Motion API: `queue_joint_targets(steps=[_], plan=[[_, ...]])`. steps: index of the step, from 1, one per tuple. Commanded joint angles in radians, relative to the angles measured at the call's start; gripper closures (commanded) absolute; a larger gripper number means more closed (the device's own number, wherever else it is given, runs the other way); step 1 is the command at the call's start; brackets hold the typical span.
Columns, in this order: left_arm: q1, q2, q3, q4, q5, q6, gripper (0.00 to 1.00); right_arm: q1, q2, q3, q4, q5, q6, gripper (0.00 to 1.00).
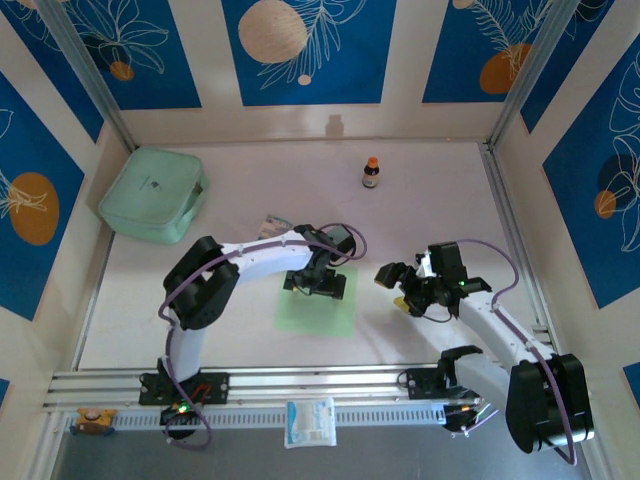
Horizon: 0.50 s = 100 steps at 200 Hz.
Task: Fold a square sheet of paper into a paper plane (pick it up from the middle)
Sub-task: First fold the square sheet of paper in half at the center of the table.
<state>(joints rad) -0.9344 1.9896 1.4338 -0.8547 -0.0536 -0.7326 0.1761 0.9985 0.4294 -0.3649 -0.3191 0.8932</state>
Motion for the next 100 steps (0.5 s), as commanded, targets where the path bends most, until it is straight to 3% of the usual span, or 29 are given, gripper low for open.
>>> queue_joint_targets(steps=[1, 100], plan=[[-0.016, 0.026, 0.012, -0.017, 0.017, -0.022, 0.03, -0.005, -0.008, -0.015, -0.032, -0.029, -0.010, 0.14], [-0.020, 0.077, -0.060, 0.032, 0.032, -0.028, 0.04, -0.004, -0.015, -0.012, -0.052, -0.020, -0.004, 0.13]])
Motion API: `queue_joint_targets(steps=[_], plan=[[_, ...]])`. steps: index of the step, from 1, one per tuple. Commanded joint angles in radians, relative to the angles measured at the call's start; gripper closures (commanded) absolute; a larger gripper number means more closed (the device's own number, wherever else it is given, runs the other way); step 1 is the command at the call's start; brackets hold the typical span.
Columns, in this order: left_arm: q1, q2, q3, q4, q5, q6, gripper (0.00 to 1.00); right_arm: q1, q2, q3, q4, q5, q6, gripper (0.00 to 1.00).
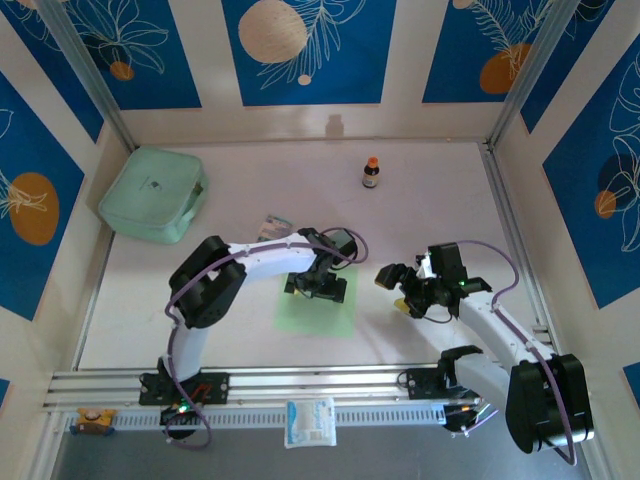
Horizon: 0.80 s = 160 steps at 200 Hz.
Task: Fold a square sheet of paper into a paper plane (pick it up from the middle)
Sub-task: First fold the square sheet of paper in half at the center of the table.
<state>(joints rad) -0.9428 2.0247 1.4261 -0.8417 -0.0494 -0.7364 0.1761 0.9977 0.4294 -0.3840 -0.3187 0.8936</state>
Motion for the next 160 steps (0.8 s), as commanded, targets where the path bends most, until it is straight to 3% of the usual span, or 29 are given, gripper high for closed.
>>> queue_joint_targets(steps=[1, 160], plan=[[-0.011, 0.043, -0.054, 0.021, 0.028, -0.024, 0.04, -0.004, -0.014, -0.012, -0.033, -0.020, -0.004, 0.13], [-0.012, 0.010, -0.061, 0.031, 0.009, -0.029, 0.10, -0.005, -0.037, -0.017, -0.039, -0.014, 0.013, 0.13]])
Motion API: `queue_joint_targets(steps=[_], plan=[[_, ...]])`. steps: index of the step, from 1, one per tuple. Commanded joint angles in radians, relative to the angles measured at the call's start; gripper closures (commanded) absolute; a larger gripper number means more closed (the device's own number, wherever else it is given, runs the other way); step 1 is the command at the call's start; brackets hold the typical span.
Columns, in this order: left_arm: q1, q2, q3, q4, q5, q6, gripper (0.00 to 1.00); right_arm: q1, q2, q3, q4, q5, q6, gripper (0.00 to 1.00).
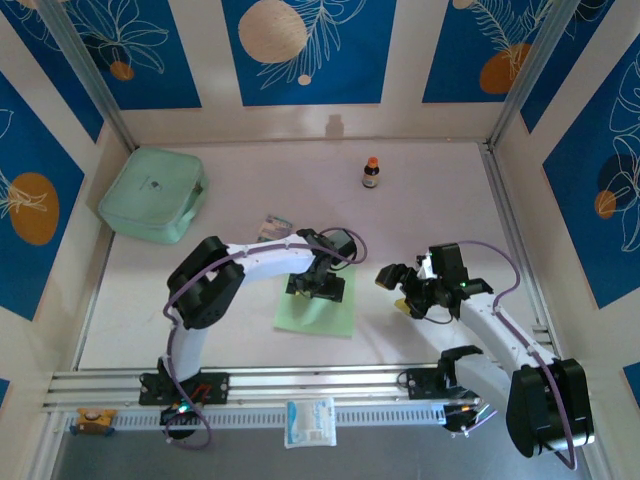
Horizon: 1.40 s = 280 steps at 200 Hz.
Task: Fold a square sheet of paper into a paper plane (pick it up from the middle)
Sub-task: First fold the square sheet of paper in half at the center of the table.
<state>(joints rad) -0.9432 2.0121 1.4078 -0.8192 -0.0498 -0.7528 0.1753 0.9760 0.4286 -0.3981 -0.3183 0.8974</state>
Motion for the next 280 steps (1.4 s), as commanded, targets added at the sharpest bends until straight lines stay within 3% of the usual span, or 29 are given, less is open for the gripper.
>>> queue_joint_targets(steps=[1, 84, 177, 280], plan=[[-0.011, 0.022, -0.043, 0.008, 0.008, -0.013, 0.10, -0.005, -0.015, -0.016, -0.025, -0.015, 0.009, 0.13], [-0.011, -0.077, 0.001, -0.044, -0.046, -0.047, 0.00, -0.003, -0.025, -0.014, -0.025, -0.022, 0.017, 0.13], [-0.019, -0.020, -0.033, 0.007, 0.031, -0.070, 0.00, -0.003, -0.037, -0.023, -0.023, -0.020, 0.019, 0.13], [-0.020, 0.039, -0.088, 0.049, 0.036, -0.075, 0.05, -0.003, -0.040, -0.019, -0.028, -0.015, 0.023, 0.13]])
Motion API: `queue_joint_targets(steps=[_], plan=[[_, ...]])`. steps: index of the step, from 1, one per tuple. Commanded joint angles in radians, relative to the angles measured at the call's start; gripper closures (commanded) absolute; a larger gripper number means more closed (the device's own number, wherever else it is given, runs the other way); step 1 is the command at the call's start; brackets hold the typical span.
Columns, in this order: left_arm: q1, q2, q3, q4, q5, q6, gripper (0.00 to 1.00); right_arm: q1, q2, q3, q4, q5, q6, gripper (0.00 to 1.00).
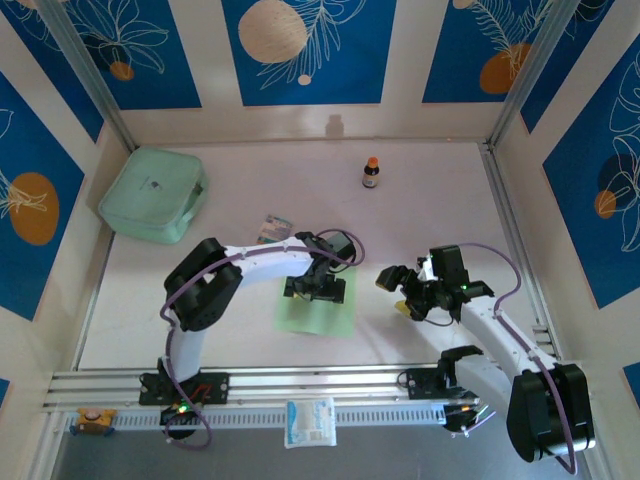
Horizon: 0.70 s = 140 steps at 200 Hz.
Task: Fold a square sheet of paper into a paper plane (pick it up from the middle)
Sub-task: First fold the square sheet of paper in half at the center of the table.
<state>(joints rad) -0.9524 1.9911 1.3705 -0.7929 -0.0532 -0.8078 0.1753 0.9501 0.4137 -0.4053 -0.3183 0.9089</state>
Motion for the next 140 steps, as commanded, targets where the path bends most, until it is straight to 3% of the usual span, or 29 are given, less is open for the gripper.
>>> queue_joint_targets(steps=[1, 65, 140], plan=[[-0.011, 0.060, -0.051, 0.023, 0.040, -0.019, 0.05, -0.003, -0.014, -0.004, -0.021, -0.015, 0.012, 0.13], [-0.014, 0.026, -0.051, 0.028, 0.022, -0.018, 0.10, -0.004, -0.025, -0.004, -0.028, -0.010, 0.015, 0.12], [-0.014, -0.082, -0.089, 0.111, -0.008, 0.000, 0.36, -0.004, -0.052, 0.003, -0.040, 0.012, 0.027, 0.13]])
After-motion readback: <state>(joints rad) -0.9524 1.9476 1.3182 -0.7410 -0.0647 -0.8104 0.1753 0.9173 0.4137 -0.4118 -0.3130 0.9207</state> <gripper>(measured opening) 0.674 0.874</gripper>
